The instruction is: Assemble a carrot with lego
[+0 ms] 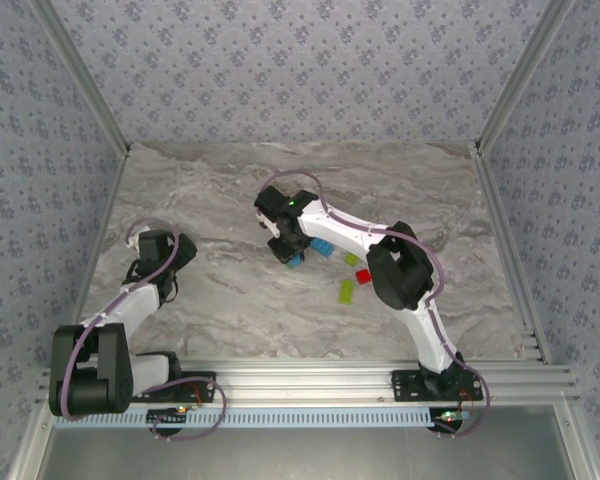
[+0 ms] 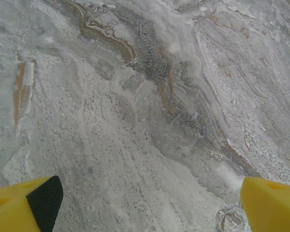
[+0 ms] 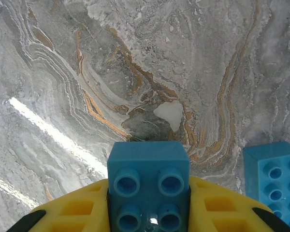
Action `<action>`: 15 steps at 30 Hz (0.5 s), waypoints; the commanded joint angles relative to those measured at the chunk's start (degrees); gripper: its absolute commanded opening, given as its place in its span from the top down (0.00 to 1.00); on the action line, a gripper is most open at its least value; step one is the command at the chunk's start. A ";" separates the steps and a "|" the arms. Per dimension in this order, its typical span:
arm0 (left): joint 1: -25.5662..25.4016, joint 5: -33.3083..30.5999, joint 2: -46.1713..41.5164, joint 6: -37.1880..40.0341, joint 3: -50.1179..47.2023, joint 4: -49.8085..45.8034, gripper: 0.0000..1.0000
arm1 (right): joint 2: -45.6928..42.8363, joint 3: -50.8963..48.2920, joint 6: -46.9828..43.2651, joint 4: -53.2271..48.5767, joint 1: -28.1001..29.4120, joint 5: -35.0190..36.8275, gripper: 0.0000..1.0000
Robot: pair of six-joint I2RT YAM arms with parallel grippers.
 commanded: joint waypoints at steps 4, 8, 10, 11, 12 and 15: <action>-0.36 -0.90 0.70 -0.10 1.73 0.21 0.04 | 0.61 0.00 -1.68 -1.68 0.14 -0.86 0.74; -0.36 -0.88 0.70 -0.09 1.77 0.22 0.04 | 0.54 -0.23 -1.55 -1.50 0.23 -0.72 0.67; -0.37 -0.93 0.76 -0.11 1.77 0.22 0.04 | 0.35 -0.29 -1.60 -1.52 0.22 -0.53 0.62; -0.36 -0.92 0.79 -0.07 1.79 0.22 0.04 | 0.17 -0.25 -1.60 -1.42 0.17 -0.41 0.61; -0.36 -0.90 0.79 -0.11 1.81 0.22 0.04 | 0.02 -0.20 -1.59 -1.48 0.11 -0.43 0.59; -0.37 -0.88 0.78 -0.09 1.77 0.22 0.04 | -0.90 0.09 -1.55 -1.39 -0.16 -1.02 0.51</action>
